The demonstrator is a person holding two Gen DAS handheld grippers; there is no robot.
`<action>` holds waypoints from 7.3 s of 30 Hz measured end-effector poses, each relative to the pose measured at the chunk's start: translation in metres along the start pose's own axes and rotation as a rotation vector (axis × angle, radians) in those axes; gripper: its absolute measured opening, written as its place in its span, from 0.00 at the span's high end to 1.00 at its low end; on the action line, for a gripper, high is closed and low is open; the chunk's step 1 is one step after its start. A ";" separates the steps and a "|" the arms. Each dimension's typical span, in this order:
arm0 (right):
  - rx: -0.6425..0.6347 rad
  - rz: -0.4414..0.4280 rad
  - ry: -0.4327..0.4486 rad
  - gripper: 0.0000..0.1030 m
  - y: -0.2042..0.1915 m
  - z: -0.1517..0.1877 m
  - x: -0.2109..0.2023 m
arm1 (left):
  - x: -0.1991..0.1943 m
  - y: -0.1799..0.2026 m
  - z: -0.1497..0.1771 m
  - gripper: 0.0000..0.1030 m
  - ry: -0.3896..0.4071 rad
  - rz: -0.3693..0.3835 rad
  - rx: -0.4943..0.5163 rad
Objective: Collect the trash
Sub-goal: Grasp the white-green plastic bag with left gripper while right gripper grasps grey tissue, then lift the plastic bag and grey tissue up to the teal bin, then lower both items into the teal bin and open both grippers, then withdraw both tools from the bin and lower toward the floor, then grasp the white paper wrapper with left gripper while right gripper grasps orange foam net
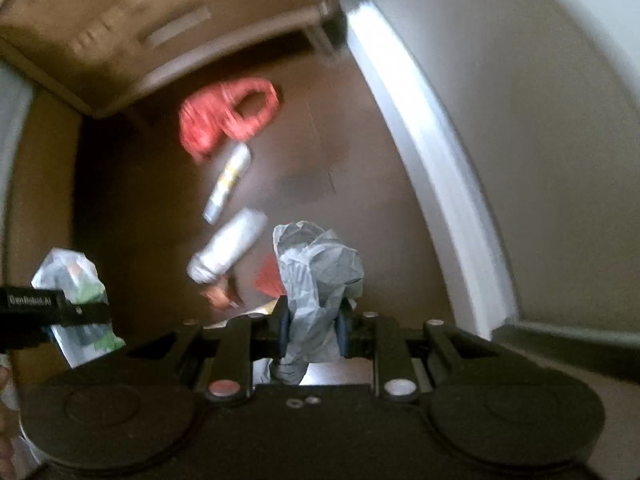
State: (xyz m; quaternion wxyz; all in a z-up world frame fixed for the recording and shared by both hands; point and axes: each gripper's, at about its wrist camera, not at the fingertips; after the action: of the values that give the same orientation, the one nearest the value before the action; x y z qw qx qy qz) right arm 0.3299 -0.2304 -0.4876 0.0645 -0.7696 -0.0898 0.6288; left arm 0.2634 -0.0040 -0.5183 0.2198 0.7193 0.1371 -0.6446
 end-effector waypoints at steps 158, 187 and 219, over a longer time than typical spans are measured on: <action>-0.567 -0.224 0.281 0.01 -0.119 -0.135 -0.176 | -0.243 0.062 -0.102 0.12 0.406 0.106 0.283; -0.815 -0.220 -0.235 0.12 -0.061 -0.005 0.250 | 0.267 -0.003 -0.044 0.11 -0.204 -0.059 0.239; -0.936 -0.339 -0.237 0.48 -0.060 -0.018 0.264 | 0.283 0.007 -0.042 0.66 -0.157 -0.094 0.482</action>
State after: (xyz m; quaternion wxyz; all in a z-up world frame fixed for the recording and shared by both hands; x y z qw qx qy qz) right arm 0.3949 -0.1141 -0.7236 -0.1964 -0.6140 -0.4921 0.5851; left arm 0.3407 -0.0137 -0.7935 0.0220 0.6915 -0.0046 -0.7221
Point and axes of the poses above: each gripper's, at about its wrist camera, not at the fingertips, and x roughly the way its jaws point, y to its right, z to its underside, and after that the axes turned 3 degrees about y, right-handed
